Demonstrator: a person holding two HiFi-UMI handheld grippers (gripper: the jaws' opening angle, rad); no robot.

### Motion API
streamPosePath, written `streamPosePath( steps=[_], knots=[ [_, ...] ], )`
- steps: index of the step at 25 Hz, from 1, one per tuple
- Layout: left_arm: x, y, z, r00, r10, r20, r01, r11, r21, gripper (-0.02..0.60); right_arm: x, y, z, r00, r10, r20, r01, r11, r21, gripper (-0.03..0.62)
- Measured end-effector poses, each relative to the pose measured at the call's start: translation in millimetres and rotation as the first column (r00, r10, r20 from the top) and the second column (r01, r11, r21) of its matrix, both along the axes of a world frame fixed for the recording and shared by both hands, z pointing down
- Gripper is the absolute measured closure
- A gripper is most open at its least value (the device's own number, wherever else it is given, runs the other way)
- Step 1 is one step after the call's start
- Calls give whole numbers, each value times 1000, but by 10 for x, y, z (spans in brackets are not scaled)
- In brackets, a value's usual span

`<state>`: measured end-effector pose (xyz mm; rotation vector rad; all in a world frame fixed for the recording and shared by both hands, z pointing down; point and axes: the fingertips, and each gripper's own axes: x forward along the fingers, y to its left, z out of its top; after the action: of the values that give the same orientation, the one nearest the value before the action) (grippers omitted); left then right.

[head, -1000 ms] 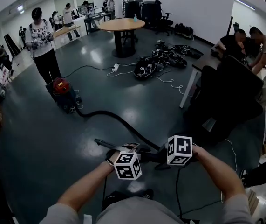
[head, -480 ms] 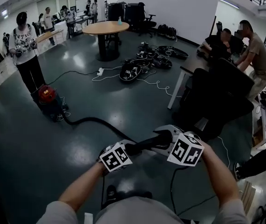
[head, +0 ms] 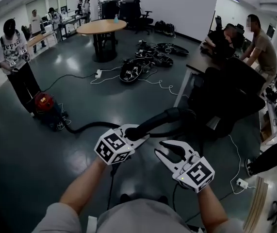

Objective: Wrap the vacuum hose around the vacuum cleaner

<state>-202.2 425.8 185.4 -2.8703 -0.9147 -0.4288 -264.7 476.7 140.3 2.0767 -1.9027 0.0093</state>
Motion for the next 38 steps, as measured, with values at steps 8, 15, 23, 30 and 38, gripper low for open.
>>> streamPosePath(
  steps=[8, 15, 23, 30, 38],
  knots=[
    [-74, -490, -401, 998, -47, -47, 42, 995, -95, 485, -230, -830, 929, 911, 92, 403, -95, 995, -12, 580],
    [-129, -739, -638, 988, -135, -81, 110, 959, -263, 485, -429, -1597, 1500, 869, 51, 493, -37, 999, -38, 312],
    [-100, -1039, -899, 948, -301, -106, 235, 883, -405, 485, -77, -1843, 1757, 927, 151, 343, -145, 989, -43, 315],
    [82, -1175, -1091, 903, -403, -151, 301, 842, -448, 485, 136, -1788, 1623, 993, -6, 121, 19, 994, -107, 505],
    [429, -1309, -809, 868, -490, -78, 416, 804, -425, 480, 838, -1383, 1752, 988, -143, -54, 119, 942, -315, 505]
  ],
)
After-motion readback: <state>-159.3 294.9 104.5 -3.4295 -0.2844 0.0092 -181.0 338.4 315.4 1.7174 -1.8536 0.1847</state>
